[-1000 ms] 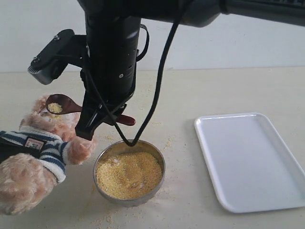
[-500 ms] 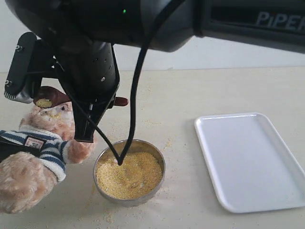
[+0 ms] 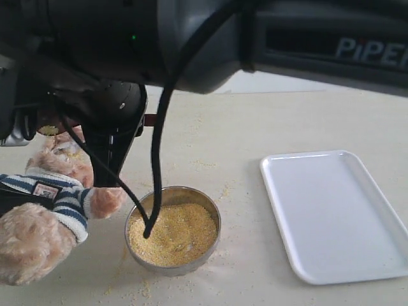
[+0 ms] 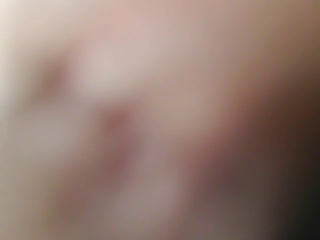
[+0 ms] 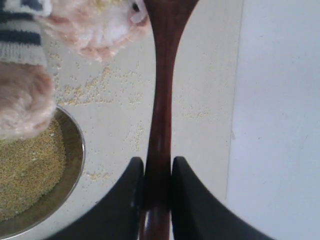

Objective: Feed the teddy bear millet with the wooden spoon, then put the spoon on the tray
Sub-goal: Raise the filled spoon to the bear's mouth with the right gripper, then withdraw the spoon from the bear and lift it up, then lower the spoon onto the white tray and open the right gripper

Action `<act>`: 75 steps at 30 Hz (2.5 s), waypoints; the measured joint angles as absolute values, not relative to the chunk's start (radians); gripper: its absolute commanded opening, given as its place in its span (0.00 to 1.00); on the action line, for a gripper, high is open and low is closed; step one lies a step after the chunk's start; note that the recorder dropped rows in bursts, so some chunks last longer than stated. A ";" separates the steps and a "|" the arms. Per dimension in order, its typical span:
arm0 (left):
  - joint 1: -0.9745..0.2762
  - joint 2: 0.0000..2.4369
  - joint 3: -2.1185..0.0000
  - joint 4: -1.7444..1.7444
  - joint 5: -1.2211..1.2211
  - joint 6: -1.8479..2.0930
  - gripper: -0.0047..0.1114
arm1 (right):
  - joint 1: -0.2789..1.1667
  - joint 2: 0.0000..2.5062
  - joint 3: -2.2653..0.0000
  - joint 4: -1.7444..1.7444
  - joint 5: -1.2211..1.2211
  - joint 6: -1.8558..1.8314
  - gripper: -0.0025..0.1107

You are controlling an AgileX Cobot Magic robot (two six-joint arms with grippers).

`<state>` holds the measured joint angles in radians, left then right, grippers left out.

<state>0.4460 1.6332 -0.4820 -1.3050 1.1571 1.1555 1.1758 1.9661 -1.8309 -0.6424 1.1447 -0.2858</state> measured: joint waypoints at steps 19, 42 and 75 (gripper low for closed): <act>0.446 1.633 -0.482 -1.322 1.157 1.159 0.08 | 1.226 1.971 -1.565 -0.949 1.045 0.220 0.02; 0.446 1.633 -0.480 -1.329 1.153 1.168 0.08 | 0.460 1.756 -1.564 0.105 1.158 -0.116 0.02; 0.446 1.633 -0.480 -1.335 1.101 1.196 0.08 | 0.255 1.841 -1.024 0.097 0.574 -0.168 0.19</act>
